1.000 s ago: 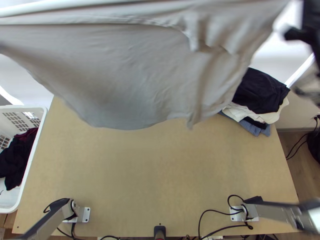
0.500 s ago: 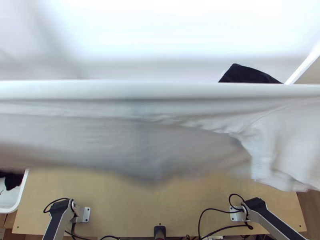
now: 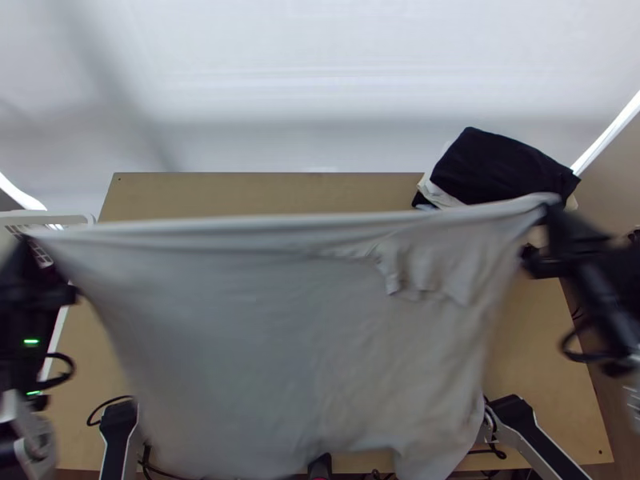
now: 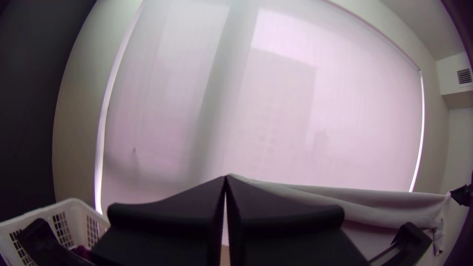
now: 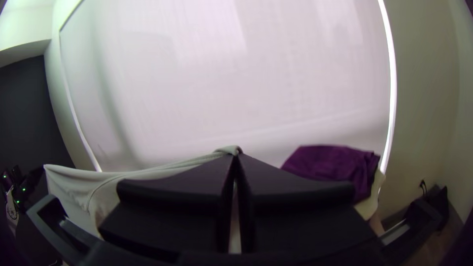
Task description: Fold the t-shirt
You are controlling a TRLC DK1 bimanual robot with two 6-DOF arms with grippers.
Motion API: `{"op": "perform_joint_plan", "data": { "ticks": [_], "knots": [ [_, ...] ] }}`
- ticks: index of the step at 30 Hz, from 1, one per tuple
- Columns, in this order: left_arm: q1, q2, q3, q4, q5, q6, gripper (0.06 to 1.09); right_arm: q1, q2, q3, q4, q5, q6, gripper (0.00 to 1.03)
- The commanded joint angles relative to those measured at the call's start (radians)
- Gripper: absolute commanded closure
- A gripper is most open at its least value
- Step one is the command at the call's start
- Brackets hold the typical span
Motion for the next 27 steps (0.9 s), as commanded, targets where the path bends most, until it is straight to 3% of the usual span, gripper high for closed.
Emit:
{"op": "perform_joint_plan", "data": {
  "ticks": [1,5,12,18,27],
  "knots": [
    [-0.006,-0.057,-0.183,-0.003,-0.006,0.011,1.05,0.006,-0.023,-0.187,0.094,0.0,0.091,1.0],
    [-0.023,-0.048,-0.32,0.02,0.0,-0.001,1.05,-0.003,0.034,-0.338,0.176,-0.06,0.162,1.0],
    [-0.065,0.123,-0.392,0.163,0.0,-0.001,1.05,-0.017,0.232,-0.452,0.353,-0.122,0.182,1.0],
    [-0.068,0.377,-0.357,0.268,0.0,-0.004,1.05,-0.066,0.465,-0.418,0.465,-0.165,0.195,1.0],
    [-0.078,0.735,-0.234,0.388,-0.007,-0.023,1.05,-0.098,0.783,-0.2,0.466,-0.167,0.186,1.0]
  ]
}}
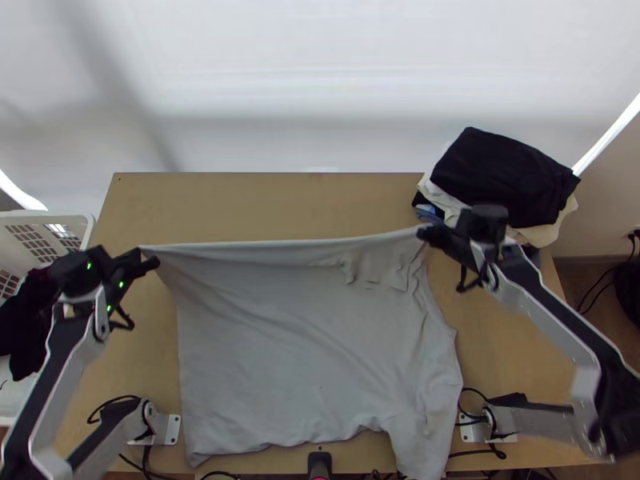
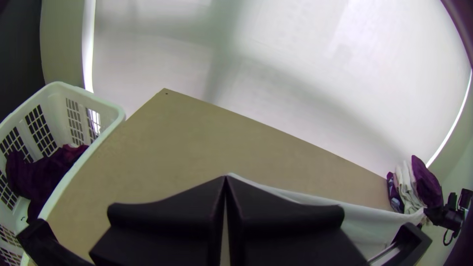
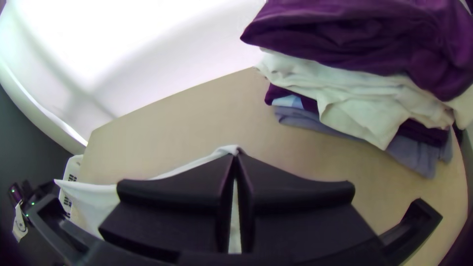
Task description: Fold the t-shirt
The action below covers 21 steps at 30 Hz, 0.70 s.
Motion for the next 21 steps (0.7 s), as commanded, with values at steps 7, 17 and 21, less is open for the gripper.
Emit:
{"op": "perform_joint_plan", "data": {
  "ticks": [7,17,21],
  "knots": [
    [0.0,0.318,0.211,0.047,-0.02,-0.037,1.05,-0.014,0.237,0.229,0.02,0.007,0.01,1.0],
    [0.02,0.586,0.441,0.012,-0.02,-0.02,1.05,-0.008,0.452,0.451,0.012,0.009,-0.007,1.0],
    [0.014,0.665,0.53,-0.009,-0.022,-0.02,1.05,-0.005,0.522,0.545,-0.015,0.01,-0.006,1.0]
  ]
}}
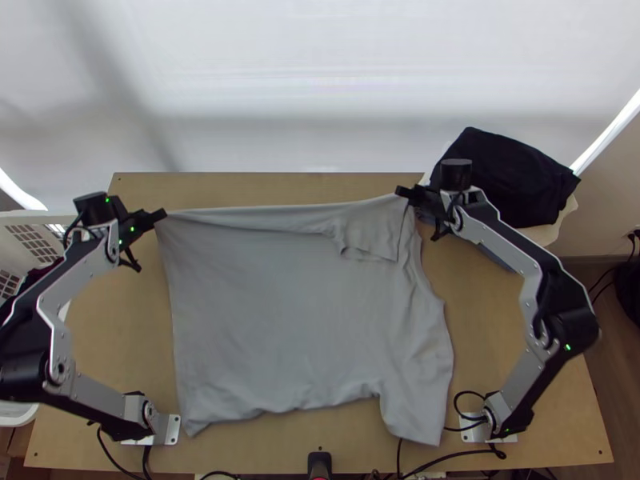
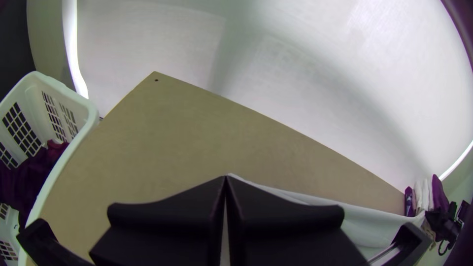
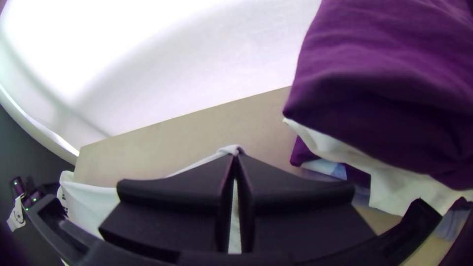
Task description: Fold the t-shirt
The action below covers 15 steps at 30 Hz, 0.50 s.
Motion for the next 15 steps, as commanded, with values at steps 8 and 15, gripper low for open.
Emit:
{"op": "perform_joint_plan", "data": {
  "ticks": [8,15],
  "knots": [
    [0.001,0.155,0.248,-0.195,-0.024,-0.022,1.05,0.0,0.156,0.327,-0.224,0.012,0.027,1.0],
    [-0.014,0.106,0.25,-0.38,-0.023,-0.013,1.05,0.006,0.164,0.412,-0.432,0.012,0.028,1.0]
  ]
}}
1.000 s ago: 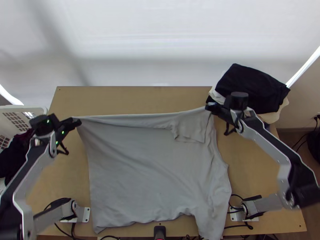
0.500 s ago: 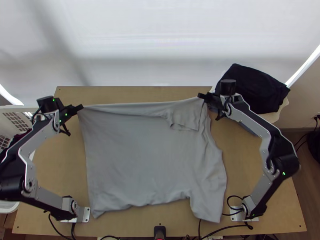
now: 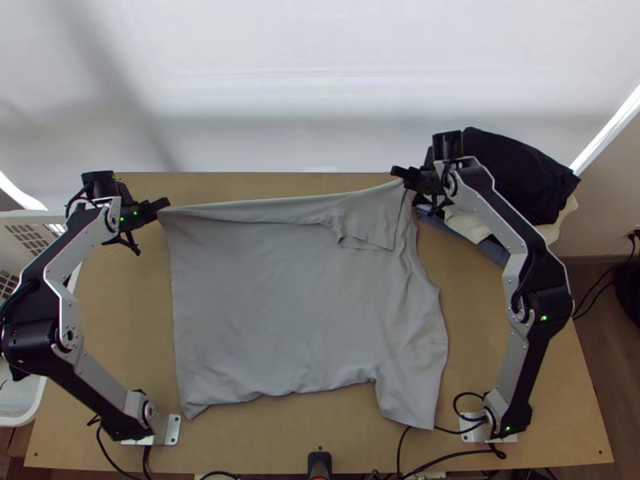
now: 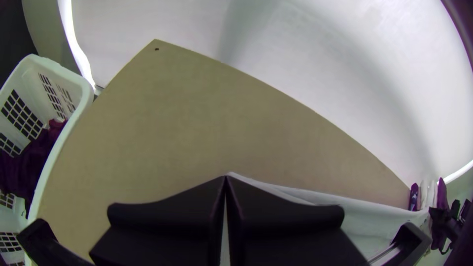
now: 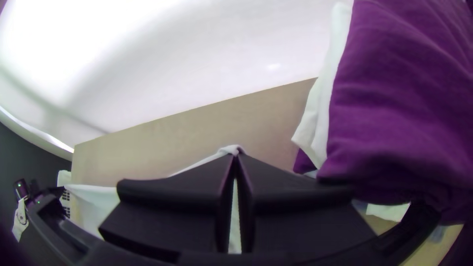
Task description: Fold the t-shirt
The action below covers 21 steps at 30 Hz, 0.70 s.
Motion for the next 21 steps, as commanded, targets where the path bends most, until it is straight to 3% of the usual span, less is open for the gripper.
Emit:
{"op": "perform_joint_plan", "data": {
  "ticks": [1,21],
  "knots": [
    [-0.002,-0.043,-0.007,-0.069,-0.008,0.001,1.05,0.004,0.009,0.027,-0.065,0.012,0.023,1.0],
    [0.011,-0.308,-0.357,-0.08,0.035,0.019,1.05,0.001,-0.183,-0.296,-0.102,0.013,-0.002,1.0]
  ]
}}
